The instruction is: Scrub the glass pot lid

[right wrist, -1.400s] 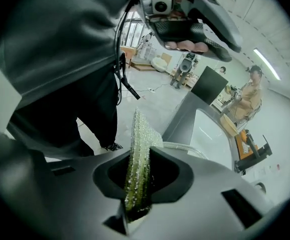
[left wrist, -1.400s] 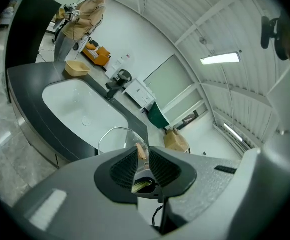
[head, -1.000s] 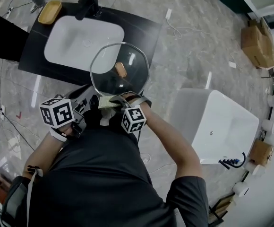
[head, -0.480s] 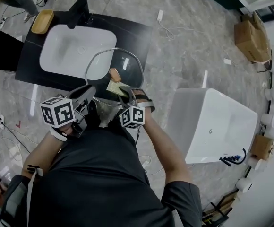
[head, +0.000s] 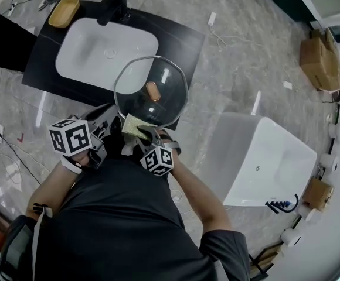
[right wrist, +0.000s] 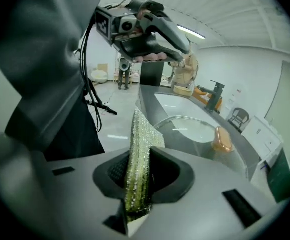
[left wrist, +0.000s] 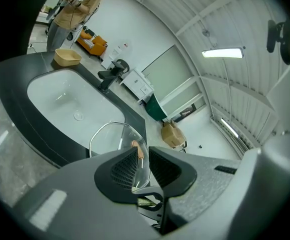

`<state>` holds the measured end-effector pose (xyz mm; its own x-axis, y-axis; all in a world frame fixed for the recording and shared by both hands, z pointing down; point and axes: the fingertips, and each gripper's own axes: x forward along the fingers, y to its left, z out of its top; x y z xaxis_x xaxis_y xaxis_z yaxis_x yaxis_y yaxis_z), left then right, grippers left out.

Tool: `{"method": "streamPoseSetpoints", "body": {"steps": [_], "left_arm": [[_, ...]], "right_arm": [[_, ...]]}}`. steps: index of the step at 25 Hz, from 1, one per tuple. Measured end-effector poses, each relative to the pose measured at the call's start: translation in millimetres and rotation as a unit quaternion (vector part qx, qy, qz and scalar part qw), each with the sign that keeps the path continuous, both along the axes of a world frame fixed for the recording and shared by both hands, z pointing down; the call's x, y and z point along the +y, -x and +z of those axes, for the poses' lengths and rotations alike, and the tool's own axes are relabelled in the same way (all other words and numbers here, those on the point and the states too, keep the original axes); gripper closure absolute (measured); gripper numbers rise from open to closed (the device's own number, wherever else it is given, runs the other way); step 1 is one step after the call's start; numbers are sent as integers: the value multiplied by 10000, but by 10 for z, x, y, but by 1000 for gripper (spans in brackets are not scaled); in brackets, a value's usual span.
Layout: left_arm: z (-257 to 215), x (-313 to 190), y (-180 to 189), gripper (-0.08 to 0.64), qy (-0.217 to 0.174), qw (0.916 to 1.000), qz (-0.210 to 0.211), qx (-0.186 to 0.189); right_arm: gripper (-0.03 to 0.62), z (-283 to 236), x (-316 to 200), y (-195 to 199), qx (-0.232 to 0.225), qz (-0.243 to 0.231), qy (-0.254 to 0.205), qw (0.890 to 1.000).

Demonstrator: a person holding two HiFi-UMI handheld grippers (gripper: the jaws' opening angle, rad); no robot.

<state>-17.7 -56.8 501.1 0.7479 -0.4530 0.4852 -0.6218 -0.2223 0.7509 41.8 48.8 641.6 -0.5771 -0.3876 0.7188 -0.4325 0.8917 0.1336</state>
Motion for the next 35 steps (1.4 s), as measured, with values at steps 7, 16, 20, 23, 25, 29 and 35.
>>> {"method": "streamPoseSetpoints", "body": {"steps": [7, 16, 20, 23, 25, 29, 35], "left_arm": [[-87, -57, -40, 489, -135, 9999, 18, 50], [-301, -172, -105, 489, -366, 9992, 41, 170], [-459, -231, -115, 489, -482, 9983, -40, 310], [-579, -317, -79, 489, -620, 9973, -129, 366], [-635, -375, -65, 489, -700, 9966, -159, 393], [-660, -368, -106, 489, -699, 9965, -133, 435], [-598, -315, -156, 489, -605, 9972, -38, 448]], "right_arm": [[528, -283, -220, -208, -1683, 1603, 1200, 9652], [528, -1671, -1010, -994, -3996, 3898, 945, 8243], [528, -2287, -1136, -1234, -4848, 4204, 702, 7637], [528, -2562, -1168, -1278, -5168, 4198, 574, 7439], [528, -2679, -1185, -1268, -5323, 4173, 546, 7345], [528, -2798, -1173, -1265, -5496, 4163, 527, 7224], [528, -2825, -1164, -1239, -5643, 4095, 625, 7141]]}}
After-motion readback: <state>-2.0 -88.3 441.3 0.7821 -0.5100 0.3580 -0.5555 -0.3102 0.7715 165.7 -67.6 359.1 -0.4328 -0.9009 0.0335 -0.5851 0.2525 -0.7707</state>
